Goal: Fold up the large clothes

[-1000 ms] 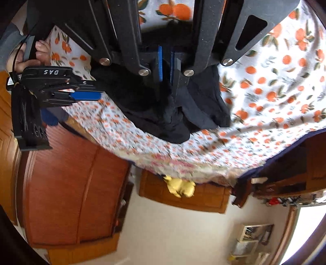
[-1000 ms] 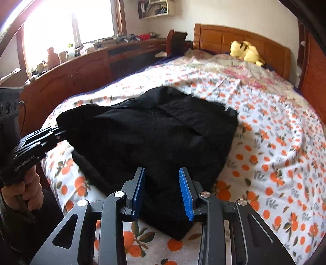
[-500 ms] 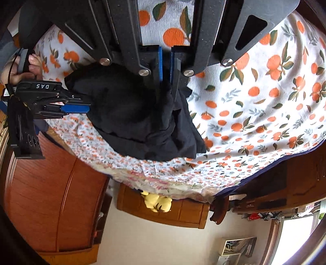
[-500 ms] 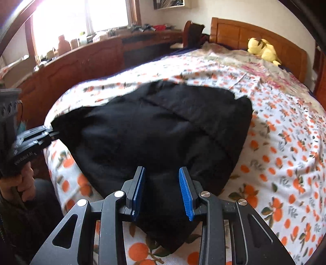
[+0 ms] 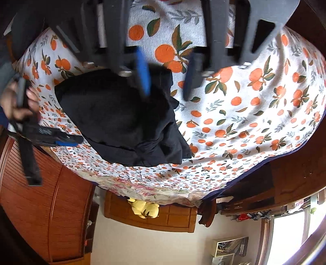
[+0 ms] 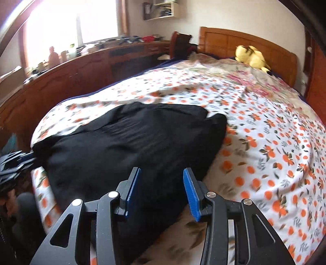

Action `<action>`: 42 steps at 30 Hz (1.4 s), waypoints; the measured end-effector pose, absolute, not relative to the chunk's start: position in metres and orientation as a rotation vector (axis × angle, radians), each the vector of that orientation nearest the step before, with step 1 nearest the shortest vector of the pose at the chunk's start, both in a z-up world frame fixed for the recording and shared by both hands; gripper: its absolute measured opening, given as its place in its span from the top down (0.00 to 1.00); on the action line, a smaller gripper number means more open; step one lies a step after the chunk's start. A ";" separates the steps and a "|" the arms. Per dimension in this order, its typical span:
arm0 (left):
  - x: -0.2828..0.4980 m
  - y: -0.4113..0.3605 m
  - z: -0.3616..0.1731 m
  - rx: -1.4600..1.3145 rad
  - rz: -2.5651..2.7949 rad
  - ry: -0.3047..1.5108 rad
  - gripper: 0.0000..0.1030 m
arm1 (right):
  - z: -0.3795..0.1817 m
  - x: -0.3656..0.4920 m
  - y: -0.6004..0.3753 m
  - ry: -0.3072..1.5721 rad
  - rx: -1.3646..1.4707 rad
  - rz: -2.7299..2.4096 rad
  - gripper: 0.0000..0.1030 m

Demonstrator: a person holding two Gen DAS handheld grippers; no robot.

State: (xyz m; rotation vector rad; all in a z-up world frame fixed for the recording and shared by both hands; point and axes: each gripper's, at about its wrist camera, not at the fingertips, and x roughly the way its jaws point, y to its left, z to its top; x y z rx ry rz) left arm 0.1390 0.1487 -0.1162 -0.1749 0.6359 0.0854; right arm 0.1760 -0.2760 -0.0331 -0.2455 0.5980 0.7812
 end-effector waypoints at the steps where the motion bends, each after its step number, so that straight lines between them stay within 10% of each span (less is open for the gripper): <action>1: 0.138 0.151 -0.115 -0.179 0.083 0.639 0.59 | -0.036 0.188 -0.272 0.614 -0.249 0.765 0.52; 7: 0.144 0.159 -0.125 -0.158 0.086 0.699 0.23 | -0.046 0.252 -0.259 0.719 -0.154 0.725 0.33; 12: 0.150 0.161 -0.134 -0.163 0.105 0.718 0.23 | -0.054 0.279 -0.240 0.738 -0.160 0.704 0.20; 42: 0.175 0.129 -0.145 -0.127 0.126 0.787 0.31 | -0.092 0.303 -0.250 0.744 0.026 0.803 0.20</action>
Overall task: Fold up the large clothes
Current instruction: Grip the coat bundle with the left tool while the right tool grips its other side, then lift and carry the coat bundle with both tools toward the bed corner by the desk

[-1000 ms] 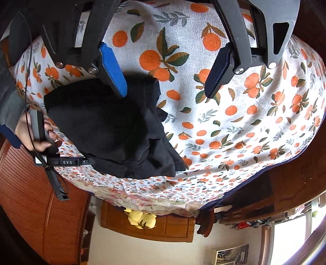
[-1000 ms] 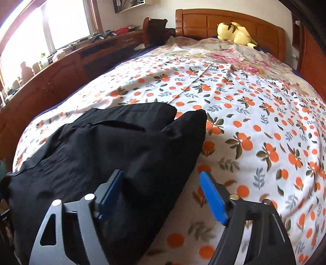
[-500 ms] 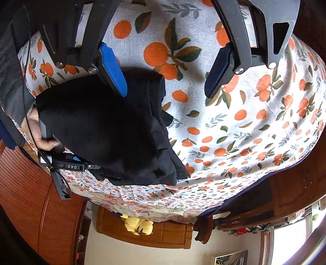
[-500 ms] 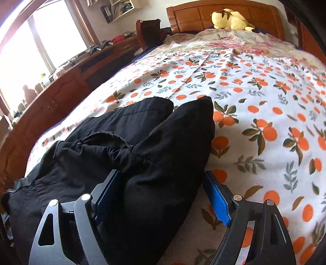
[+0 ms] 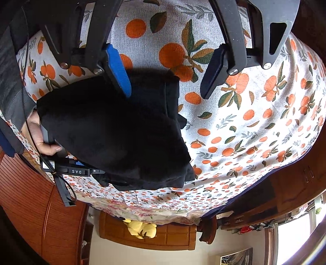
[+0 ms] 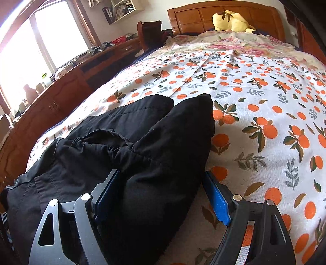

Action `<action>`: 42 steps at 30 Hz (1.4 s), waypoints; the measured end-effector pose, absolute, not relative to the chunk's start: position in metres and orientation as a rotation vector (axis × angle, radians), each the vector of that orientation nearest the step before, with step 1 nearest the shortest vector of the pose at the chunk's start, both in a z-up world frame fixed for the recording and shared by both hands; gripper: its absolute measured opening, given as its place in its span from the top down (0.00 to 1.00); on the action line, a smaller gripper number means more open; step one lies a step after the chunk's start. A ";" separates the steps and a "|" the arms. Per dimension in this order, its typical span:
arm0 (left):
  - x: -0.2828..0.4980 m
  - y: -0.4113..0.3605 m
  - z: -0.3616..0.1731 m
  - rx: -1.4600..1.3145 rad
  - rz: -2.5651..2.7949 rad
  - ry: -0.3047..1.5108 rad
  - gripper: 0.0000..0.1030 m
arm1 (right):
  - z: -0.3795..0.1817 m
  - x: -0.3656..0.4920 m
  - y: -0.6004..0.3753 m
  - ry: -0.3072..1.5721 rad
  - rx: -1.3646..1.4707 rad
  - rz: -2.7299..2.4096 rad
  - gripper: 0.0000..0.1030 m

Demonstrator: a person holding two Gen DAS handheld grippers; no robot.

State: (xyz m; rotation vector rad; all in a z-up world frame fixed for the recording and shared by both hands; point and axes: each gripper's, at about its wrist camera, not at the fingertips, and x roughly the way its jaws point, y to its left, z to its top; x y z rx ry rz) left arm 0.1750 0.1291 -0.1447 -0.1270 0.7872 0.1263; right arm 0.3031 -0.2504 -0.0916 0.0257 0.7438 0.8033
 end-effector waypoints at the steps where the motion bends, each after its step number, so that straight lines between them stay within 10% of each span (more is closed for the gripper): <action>1: 0.176 0.129 -0.145 -0.129 0.126 0.788 0.31 | -0.092 0.303 -0.251 0.745 0.028 0.804 0.20; 9: 0.176 0.134 -0.152 -0.181 0.106 0.796 0.32 | -0.093 0.305 -0.248 0.758 0.022 0.809 0.20; 17: 0.176 0.131 -0.156 -0.223 0.033 0.770 0.70 | -0.094 0.309 -0.242 0.781 0.002 0.816 0.25; 22: 0.175 0.138 -0.154 -0.279 -0.022 0.761 0.86 | -0.084 0.309 -0.241 0.818 0.003 0.823 0.44; 28: 0.155 0.137 -0.138 -0.247 -0.027 0.692 0.91 | -0.050 0.260 -0.219 0.684 -0.183 0.721 0.77; 42: 0.091 0.248 -0.096 -0.166 0.089 0.572 0.92 | 0.002 0.164 -0.140 0.526 -0.260 0.788 0.84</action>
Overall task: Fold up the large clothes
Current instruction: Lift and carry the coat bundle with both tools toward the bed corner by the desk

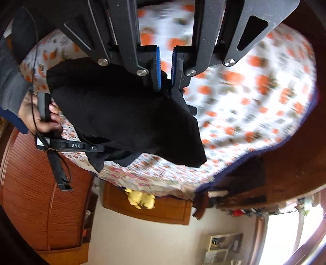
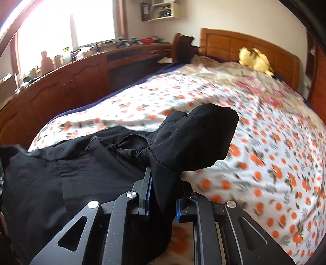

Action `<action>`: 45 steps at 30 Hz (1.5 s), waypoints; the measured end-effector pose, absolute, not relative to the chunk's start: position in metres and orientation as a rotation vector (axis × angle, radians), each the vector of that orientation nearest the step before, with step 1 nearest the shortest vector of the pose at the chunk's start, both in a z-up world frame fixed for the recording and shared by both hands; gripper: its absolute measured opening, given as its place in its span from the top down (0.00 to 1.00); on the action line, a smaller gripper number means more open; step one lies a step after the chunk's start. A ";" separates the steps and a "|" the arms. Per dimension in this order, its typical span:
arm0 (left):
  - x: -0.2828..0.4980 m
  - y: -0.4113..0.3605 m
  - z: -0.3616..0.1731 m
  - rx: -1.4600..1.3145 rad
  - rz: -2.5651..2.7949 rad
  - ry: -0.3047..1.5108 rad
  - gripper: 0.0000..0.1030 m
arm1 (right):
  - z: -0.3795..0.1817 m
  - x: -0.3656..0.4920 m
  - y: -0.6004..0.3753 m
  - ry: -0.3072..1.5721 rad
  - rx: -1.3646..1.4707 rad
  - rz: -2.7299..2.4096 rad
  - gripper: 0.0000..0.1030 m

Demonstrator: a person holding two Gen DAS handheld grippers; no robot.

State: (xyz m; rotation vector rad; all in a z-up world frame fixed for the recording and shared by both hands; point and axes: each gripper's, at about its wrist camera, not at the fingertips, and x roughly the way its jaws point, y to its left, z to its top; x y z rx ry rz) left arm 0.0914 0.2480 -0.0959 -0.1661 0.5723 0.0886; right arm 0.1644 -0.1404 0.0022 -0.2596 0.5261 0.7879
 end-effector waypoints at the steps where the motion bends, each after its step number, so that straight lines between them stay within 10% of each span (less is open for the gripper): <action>1: 0.085 0.263 -0.091 -0.170 0.109 0.564 0.92 | 0.005 0.158 -0.129 0.503 -0.266 0.787 0.84; 26: 0.042 0.469 -0.096 -0.122 0.555 0.586 0.92 | 0.007 0.102 0.097 0.403 -0.369 0.934 0.83; 36: 0.027 0.469 -0.117 -0.171 0.548 0.648 0.87 | 0.007 0.128 0.059 0.526 -0.369 0.967 0.54; 42: 0.004 0.467 -0.111 -0.174 0.595 0.601 0.50 | 0.024 0.109 0.029 0.480 -0.342 1.050 0.52; 45: -0.009 0.468 -0.112 -0.218 0.589 0.583 0.16 | 0.024 0.087 0.027 0.471 -0.339 1.088 0.51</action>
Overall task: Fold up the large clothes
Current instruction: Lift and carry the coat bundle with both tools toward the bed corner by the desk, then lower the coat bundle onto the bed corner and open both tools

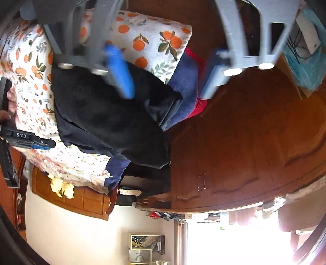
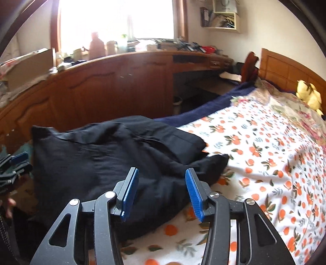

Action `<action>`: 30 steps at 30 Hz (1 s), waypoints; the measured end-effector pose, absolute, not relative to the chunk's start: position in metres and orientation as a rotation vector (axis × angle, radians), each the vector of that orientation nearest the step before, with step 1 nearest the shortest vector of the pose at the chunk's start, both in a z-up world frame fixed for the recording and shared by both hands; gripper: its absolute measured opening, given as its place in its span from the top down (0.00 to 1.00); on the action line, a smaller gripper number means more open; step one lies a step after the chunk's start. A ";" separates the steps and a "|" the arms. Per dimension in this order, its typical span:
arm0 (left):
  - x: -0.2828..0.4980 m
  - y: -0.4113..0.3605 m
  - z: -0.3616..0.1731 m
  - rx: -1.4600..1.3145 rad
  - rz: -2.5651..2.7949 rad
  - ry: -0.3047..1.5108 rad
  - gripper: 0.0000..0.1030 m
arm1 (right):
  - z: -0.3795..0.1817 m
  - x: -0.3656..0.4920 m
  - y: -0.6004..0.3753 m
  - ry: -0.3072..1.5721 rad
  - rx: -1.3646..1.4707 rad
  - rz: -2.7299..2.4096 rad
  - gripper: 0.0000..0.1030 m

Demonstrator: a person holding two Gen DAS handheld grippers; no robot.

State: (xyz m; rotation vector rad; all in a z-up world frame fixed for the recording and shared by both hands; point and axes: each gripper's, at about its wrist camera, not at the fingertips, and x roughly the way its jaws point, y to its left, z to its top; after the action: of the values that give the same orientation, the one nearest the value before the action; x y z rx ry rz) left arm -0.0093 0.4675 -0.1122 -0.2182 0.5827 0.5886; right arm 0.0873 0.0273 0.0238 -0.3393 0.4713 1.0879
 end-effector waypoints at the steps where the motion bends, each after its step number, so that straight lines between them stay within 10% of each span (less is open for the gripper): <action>1: -0.012 0.468 -0.112 -0.227 0.590 0.576 0.15 | 0.020 0.082 0.026 0.478 -0.339 1.105 0.51; 30: -0.003 0.385 -0.061 -0.122 0.516 0.515 0.13 | 0.009 0.022 -0.042 0.511 -0.458 1.204 0.50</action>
State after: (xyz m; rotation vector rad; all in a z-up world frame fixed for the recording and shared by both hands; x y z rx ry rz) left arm -0.0025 0.3854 -0.0607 -0.1216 0.5147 0.5162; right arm 0.0218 -0.0415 0.0093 -0.4575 0.5114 1.2038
